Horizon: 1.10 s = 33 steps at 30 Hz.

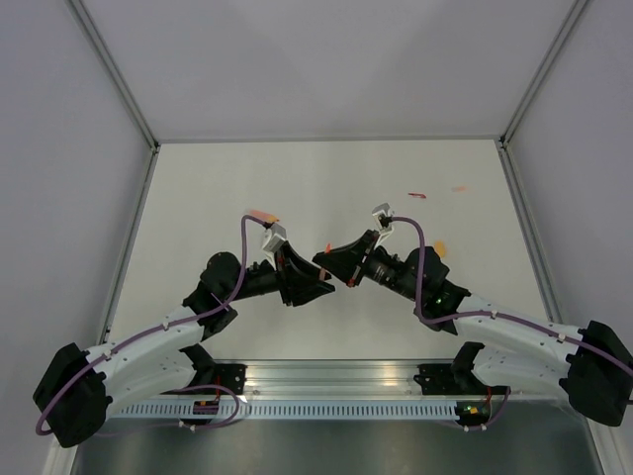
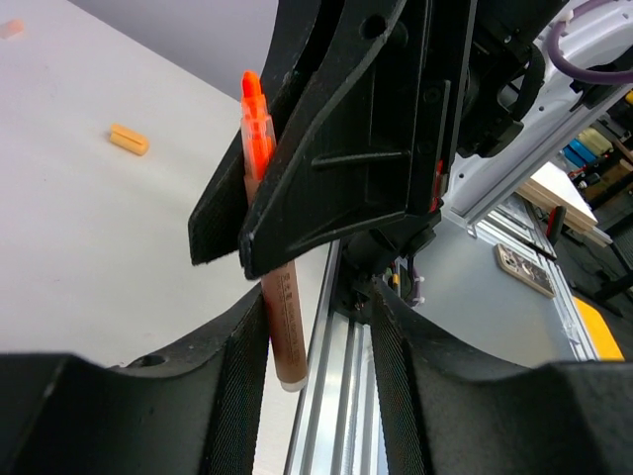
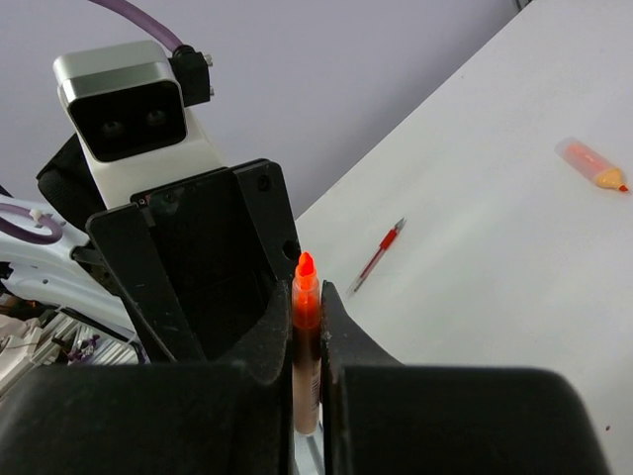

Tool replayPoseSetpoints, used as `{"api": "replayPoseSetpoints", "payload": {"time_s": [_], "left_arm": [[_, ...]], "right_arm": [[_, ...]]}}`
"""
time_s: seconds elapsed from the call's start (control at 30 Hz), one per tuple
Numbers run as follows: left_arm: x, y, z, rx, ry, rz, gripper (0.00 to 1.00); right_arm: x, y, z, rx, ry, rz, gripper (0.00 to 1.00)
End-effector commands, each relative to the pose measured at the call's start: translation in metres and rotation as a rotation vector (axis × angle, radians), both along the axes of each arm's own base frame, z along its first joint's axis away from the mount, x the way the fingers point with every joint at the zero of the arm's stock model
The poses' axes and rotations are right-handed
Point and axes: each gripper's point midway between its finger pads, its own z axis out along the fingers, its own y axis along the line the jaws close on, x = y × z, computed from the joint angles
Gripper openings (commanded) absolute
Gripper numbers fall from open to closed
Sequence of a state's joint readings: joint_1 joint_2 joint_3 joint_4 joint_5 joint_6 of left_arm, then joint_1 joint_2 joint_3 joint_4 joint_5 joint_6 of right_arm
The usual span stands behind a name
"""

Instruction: Insert the pens into the pen caps

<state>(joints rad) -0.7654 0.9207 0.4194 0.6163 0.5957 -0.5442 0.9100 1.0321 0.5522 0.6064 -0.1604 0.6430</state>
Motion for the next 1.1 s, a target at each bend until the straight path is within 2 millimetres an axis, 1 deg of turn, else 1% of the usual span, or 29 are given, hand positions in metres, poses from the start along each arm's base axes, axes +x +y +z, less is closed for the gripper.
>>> {"api": "replayPoseSetpoints", "payload": {"time_s": [0.0, 0.03, 0.07, 0.13, 0.17, 0.2, 0.23, 0.27, 0.3, 0.33, 0.4, 0.43, 0.47, 0.53, 0.57, 0.6, 0.63, 0.67, 0.7, 0.73, 0.77, 0.8, 0.83, 0.87, 0.9, 0.93, 1.0, 1.03, 1.07], "left_arm": [[-0.001, -0.002, 0.023, -0.050, -0.054, -0.013, 0.48], [0.000, -0.002, 0.022, -0.049, -0.053, -0.012, 0.48], [0.000, -0.003, 0.024, -0.051, -0.054, -0.013, 0.42], [-0.001, -0.003, 0.025, -0.055, -0.057, -0.018, 0.27], [-0.002, -0.003, 0.025, -0.057, -0.060, -0.023, 0.16], [-0.002, -0.003, 0.025, -0.055, -0.059, -0.027, 0.10], [-0.002, -0.003, 0.026, -0.056, -0.060, -0.029, 0.03], [-0.002, -0.003, 0.026, -0.055, -0.059, -0.026, 0.02], [-0.003, -0.003, 0.027, -0.057, -0.061, -0.026, 0.02], [-0.003, -0.002, 0.027, -0.059, -0.063, -0.021, 0.02], [0.002, 0.000, 0.025, -0.057, -0.056, 0.011, 0.02], [0.004, 0.000, 0.025, -0.057, -0.050, 0.027, 0.02], [0.009, 0.003, 0.024, -0.055, -0.041, 0.061, 0.02], [0.013, 0.005, 0.022, -0.052, -0.033, 0.094, 0.02], [0.019, 0.009, 0.022, -0.049, -0.022, 0.138, 0.02], [0.021, 0.010, 0.022, -0.049, -0.018, 0.158, 0.02], [0.024, 0.012, 0.021, -0.049, -0.018, 0.178, 0.02], [0.029, 0.015, 0.019, -0.047, -0.012, 0.215, 0.02], [0.031, 0.017, 0.018, -0.045, -0.005, 0.233, 0.02], [0.034, 0.019, 0.015, -0.034, 0.005, 0.255, 0.02], [0.042, 0.022, 0.016, -0.030, 0.012, 0.299, 0.02], [0.045, 0.023, 0.011, -0.005, 0.026, 0.320, 0.02], [0.048, 0.025, 0.010, 0.001, 0.031, 0.339, 0.02], [0.052, 0.026, 0.009, 0.005, 0.034, 0.362, 0.02], [0.053, 0.027, 0.010, 0.004, 0.039, 0.371, 0.02], [0.054, 0.027, 0.010, 0.002, 0.039, 0.373, 0.02], [0.052, 0.027, 0.010, -0.001, 0.041, 0.366, 0.02], [0.052, 0.028, 0.009, -0.004, 0.040, 0.370, 0.02], [0.053, 0.030, 0.009, -0.004, 0.034, 0.380, 0.02]], "right_arm": [[-0.007, 0.007, 0.010, 0.055, -0.016, 0.038, 0.00], [-0.007, 0.008, 0.009, 0.057, -0.013, 0.040, 0.00], [-0.007, 0.010, 0.009, 0.058, -0.013, 0.043, 0.00], [-0.008, 0.013, 0.009, 0.059, -0.007, 0.059, 0.00], [-0.010, 0.015, 0.013, 0.064, -0.012, 0.071, 0.00], [-0.011, 0.017, 0.013, 0.057, -0.018, 0.081, 0.00], [-0.013, 0.020, 0.009, 0.044, -0.015, 0.095, 0.05], [-0.013, 0.021, 0.011, 0.041, -0.020, 0.099, 0.12], [-0.011, 0.022, 0.008, 0.031, -0.014, 0.093, 0.19], [-0.009, 0.023, 0.006, 0.026, -0.008, 0.085, 0.38], [-0.005, 0.023, 0.001, 0.003, 0.009, 0.066, 0.56], [-0.002, 0.022, -0.001, -0.012, 0.009, 0.051, 0.70], [0.003, 0.021, 0.000, -0.023, 0.010, 0.023, 0.73], [0.008, 0.014, -0.014, -0.094, 0.043, -0.024, 0.76], [0.019, 0.005, -0.019, -0.121, 0.056, -0.102, 0.77], [0.020, -0.004, -0.027, -0.157, 0.080, -0.136, 0.77], [0.026, -0.012, -0.030, -0.179, 0.085, -0.189, 0.78], [0.032, -0.019, -0.028, -0.205, 0.073, -0.233, 0.78], [0.040, -0.038, -0.036, -0.267, 0.096, -0.330, 0.78], [0.045, -0.048, -0.035, -0.290, 0.105, -0.388, 0.80], [0.050, -0.059, -0.026, -0.296, 0.108, -0.445, 0.80], [0.058, -0.080, -0.018, -0.286, 0.114, -0.556, 0.81], [0.057, -0.095, -0.028, -0.335, 0.143, -0.608, 0.82], [0.058, -0.107, -0.028, -0.338, 0.157, -0.663, 0.83], [0.059, -0.131, -0.031, -0.340, 0.189, -0.768, 0.83], [0.061, -0.144, -0.032, -0.350, 0.199, -0.823, 0.83], [0.069, -0.166, -0.025, -0.376, 0.191, -0.925, 0.83], [0.081, -0.189, -0.023, -0.442, 0.158, -1.018, 0.82], [0.090, -0.198, -0.003, -0.444, 0.133, -1.061, 0.84]]}}
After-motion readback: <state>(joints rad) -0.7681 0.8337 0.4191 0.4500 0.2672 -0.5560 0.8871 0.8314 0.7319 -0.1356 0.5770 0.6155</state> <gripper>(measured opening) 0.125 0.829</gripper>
